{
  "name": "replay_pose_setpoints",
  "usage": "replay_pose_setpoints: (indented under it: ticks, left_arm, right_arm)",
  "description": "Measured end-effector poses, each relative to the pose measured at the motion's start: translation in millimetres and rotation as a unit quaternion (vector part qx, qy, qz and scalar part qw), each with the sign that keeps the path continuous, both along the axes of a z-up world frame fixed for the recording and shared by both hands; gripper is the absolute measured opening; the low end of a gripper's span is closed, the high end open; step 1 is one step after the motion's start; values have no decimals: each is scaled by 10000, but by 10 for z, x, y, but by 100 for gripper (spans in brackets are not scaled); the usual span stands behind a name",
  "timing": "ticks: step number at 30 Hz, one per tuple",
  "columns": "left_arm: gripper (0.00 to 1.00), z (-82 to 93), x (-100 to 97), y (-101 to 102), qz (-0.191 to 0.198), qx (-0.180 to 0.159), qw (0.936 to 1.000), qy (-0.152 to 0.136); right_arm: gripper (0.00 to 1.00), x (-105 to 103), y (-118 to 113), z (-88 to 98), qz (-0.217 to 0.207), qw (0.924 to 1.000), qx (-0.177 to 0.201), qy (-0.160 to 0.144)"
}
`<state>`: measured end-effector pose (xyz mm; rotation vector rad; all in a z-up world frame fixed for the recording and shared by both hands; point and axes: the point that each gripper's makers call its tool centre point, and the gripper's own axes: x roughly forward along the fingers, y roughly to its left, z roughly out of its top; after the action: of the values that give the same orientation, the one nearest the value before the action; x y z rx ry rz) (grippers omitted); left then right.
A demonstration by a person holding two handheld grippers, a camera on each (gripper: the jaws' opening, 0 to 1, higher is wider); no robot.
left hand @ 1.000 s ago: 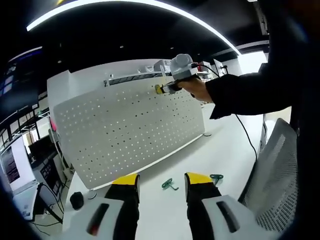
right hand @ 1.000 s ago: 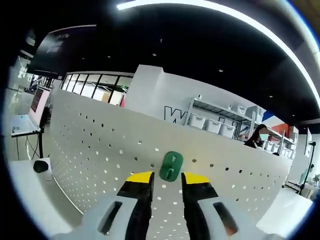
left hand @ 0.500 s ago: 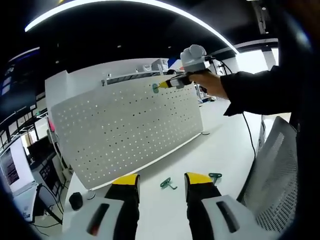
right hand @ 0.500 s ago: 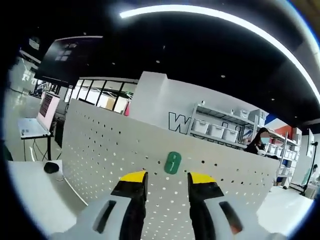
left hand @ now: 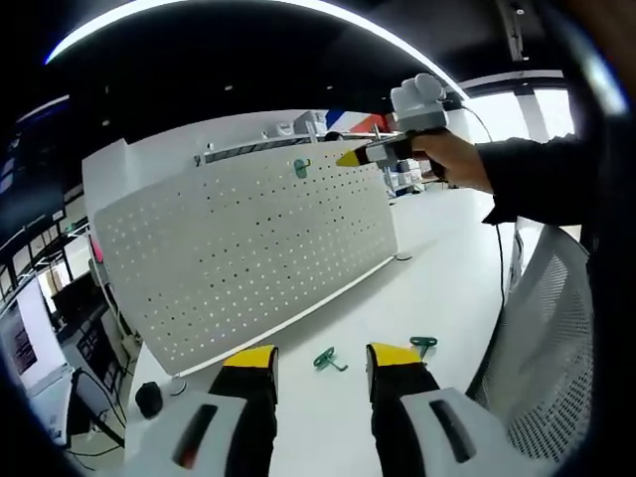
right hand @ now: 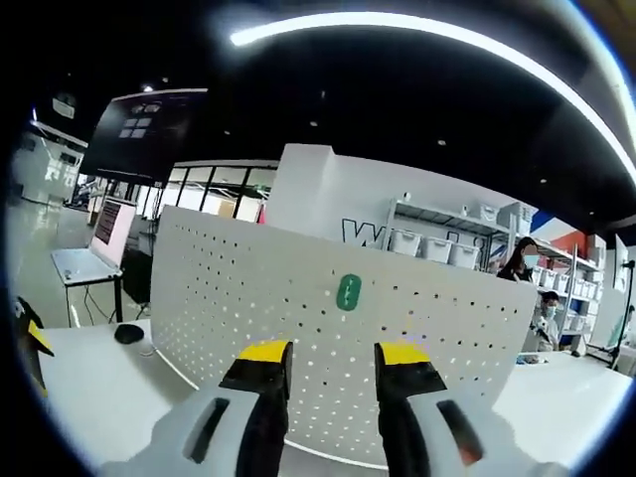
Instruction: Insert the hook assembly into the mounting plate slot until the hook locks in place.
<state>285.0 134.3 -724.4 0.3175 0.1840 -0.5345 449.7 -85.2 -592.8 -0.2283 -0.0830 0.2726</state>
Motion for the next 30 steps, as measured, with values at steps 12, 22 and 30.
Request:
replay_pose_setpoints:
  ticks: [12,22,30]
  left_arm:
    - [37,-22,-1,-10,-31,33,10000,49]
    - [37,-42,-1,-10,-55,44,9999,89]
    - [37,-63,-14,-22,-105,35,9998,159]
  right_arm:
    - [31,-481,105,-381,333,9991,0,247]
    - [31,-811,248,-687,598,9970,79,486]
    - [31,-948,307,-776,710,9959,125,541]
